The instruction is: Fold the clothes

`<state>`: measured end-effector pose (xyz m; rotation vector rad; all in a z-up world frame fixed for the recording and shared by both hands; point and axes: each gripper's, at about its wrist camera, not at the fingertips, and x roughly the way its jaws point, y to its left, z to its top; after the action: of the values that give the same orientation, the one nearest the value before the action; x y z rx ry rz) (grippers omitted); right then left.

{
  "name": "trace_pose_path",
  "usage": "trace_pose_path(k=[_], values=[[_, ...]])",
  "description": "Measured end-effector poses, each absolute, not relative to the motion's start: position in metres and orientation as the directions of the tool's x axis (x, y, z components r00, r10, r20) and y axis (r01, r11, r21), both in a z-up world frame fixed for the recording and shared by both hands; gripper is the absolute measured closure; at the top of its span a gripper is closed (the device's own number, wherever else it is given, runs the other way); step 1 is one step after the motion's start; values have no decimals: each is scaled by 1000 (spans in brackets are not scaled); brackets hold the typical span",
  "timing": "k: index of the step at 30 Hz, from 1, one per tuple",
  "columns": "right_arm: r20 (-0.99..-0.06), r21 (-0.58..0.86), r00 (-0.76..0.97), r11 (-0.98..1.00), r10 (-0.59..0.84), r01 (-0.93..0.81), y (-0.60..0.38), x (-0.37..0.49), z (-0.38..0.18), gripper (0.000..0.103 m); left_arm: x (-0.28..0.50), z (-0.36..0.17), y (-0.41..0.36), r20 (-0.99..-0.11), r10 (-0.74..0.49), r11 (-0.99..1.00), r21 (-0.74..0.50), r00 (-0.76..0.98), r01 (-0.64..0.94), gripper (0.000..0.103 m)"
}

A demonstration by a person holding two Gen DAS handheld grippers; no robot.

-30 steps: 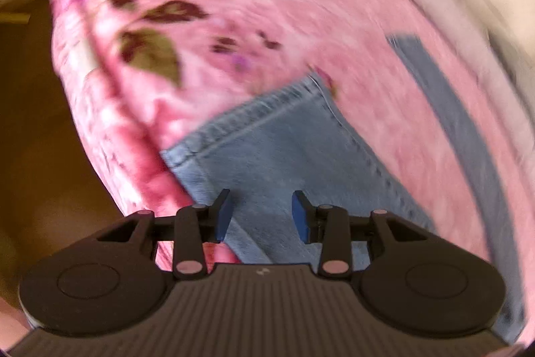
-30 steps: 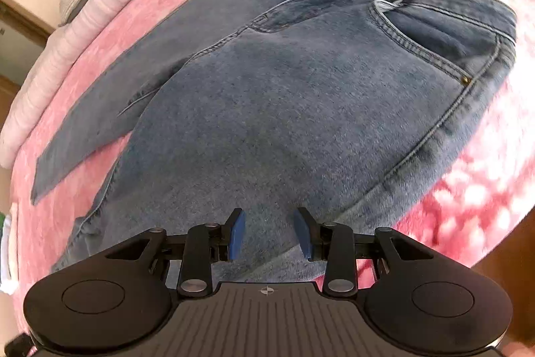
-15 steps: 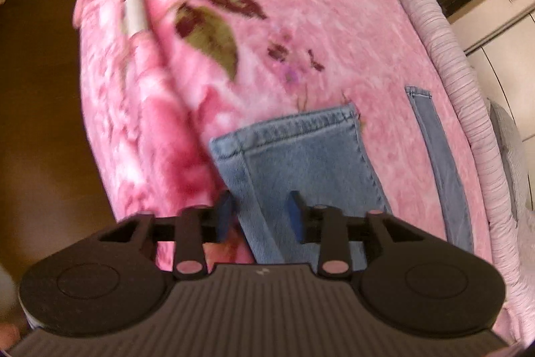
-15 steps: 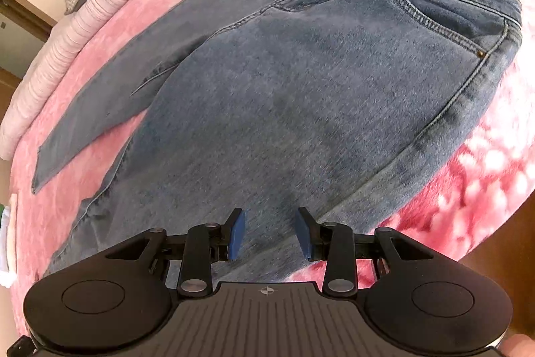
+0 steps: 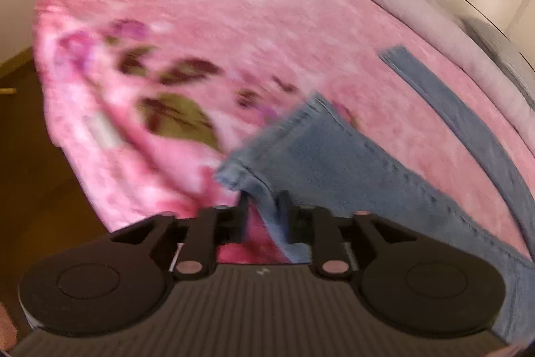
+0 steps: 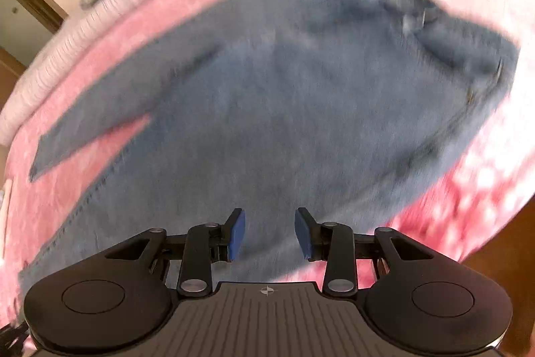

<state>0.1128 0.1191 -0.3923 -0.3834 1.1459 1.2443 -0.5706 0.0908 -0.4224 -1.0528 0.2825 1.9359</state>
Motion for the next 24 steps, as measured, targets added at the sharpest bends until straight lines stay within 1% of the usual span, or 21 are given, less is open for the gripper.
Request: trace_pose_path(k=[1, 2, 3, 4, 5, 6, 8, 9, 10, 11, 12, 16, 18, 21, 24], values=[[-835, 302, -60, 365, 546, -880, 120, 118, -390, 66, -566, -417, 90, -756, 594, -595, -183, -274, -782, 78], [-853, 262, -23, 389, 522, -883, 121, 123, -395, 66, -562, -412, 89, -748, 590, -611, -168, -303, -774, 80], [-871, 219, 12, 411, 490, -885, 123, 128, -401, 66, -552, -407, 93, -741, 594, -594, -141, -314, -792, 80], [-888, 176, 47, 432, 458, -884, 124, 133, -407, 66, -538, -404, 99, -734, 601, -561, -107, -316, -821, 77], [-902, 132, 82, 451, 424, -883, 125, 137, -413, 66, -525, -403, 106, -741, 591, -529, -55, -320, -847, 67], [-906, 111, 83, 422, 416, -900, 122, 139, -416, 66, -511, -405, 113, -753, 571, -493, 4, -328, -870, 65], [-912, 79, 74, 349, 404, -934, 116, 138, -418, 66, -490, -415, 123, -795, 465, -478, 145, -389, -867, 66], [-926, 56, 75, 332, 369, -942, 112, 139, -415, 66, -485, -418, 121, -818, 413, -494, 168, -400, -853, 69], [-941, 32, 78, 316, 330, -948, 108, 141, -413, 66, -481, -419, 116, -841, 365, -514, 174, -398, -840, 69], [-948, 39, 70, 331, 311, -943, 100, 146, -409, 66, -476, -415, 107, -858, 340, -533, 162, -386, -830, 69], [-953, 51, 60, 352, 298, -935, 92, 152, -405, 66, -467, -404, 95, -861, 343, -540, 146, -376, -829, 70], [-951, 195, -75, 391, 301, -900, 59, 177, -366, 66, -412, -347, 50, -863, 391, -504, 91, -321, -859, 68], [-940, 240, -128, 345, 318, -907, 49, 176, -337, 65, -379, -318, 31, -881, 396, -475, 46, -260, -879, 68], [-926, 266, -176, 246, 333, -932, 39, 170, -296, 64, -331, -275, 10, -897, 406, -420, -15, -173, -907, 68], [-919, 241, -171, 162, 356, -957, 28, 160, -264, 63, -289, -236, -2, -891, 430, -357, -18, -148, -934, 68]])
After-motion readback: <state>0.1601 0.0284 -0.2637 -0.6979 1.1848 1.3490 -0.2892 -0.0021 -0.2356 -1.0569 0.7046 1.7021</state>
